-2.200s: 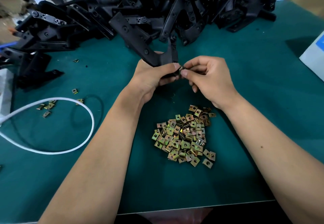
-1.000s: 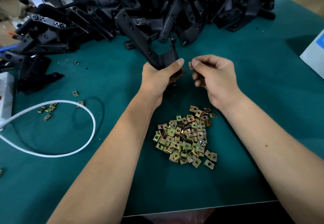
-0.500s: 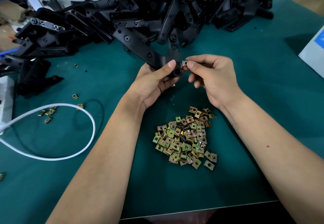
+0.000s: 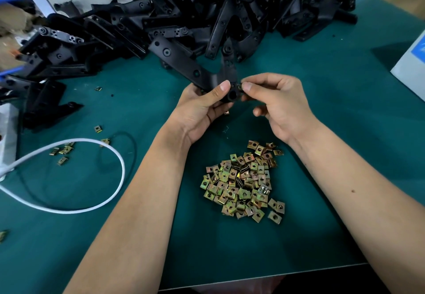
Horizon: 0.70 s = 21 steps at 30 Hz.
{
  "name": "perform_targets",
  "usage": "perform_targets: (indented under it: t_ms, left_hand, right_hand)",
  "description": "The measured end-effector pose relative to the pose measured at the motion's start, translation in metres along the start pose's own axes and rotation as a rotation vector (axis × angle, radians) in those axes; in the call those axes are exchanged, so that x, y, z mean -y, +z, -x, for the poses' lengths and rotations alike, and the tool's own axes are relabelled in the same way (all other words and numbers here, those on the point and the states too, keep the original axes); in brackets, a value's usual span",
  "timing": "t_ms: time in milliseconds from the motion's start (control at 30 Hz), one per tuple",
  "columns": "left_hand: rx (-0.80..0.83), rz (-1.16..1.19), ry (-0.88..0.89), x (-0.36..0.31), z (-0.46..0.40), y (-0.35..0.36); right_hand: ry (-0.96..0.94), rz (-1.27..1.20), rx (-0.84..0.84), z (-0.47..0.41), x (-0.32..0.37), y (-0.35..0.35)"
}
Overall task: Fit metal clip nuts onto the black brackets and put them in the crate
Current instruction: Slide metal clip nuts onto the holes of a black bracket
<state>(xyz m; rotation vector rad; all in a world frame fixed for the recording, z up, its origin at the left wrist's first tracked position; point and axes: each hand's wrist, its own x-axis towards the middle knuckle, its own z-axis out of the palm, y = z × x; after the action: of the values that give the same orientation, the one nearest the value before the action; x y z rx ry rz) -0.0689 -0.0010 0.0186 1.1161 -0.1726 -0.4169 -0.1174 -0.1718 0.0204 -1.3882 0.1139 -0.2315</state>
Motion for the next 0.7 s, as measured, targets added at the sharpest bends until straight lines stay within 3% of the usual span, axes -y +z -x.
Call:
perform_targets:
  t_ms: [167,700]
  left_hand:
    - [-0.019,0.022,-0.003,-0.0002,0.0000,0.0007]
    - [-0.004,-0.025,-0.029,-0.0033,0.0031,0.0043]
  right_hand:
    - [0.036,-0.090,-0.016,-0.0001,0.0024,-0.0007]
    - [-0.033,-0.043,0.034,0.0020,0.0027,-0.0003]
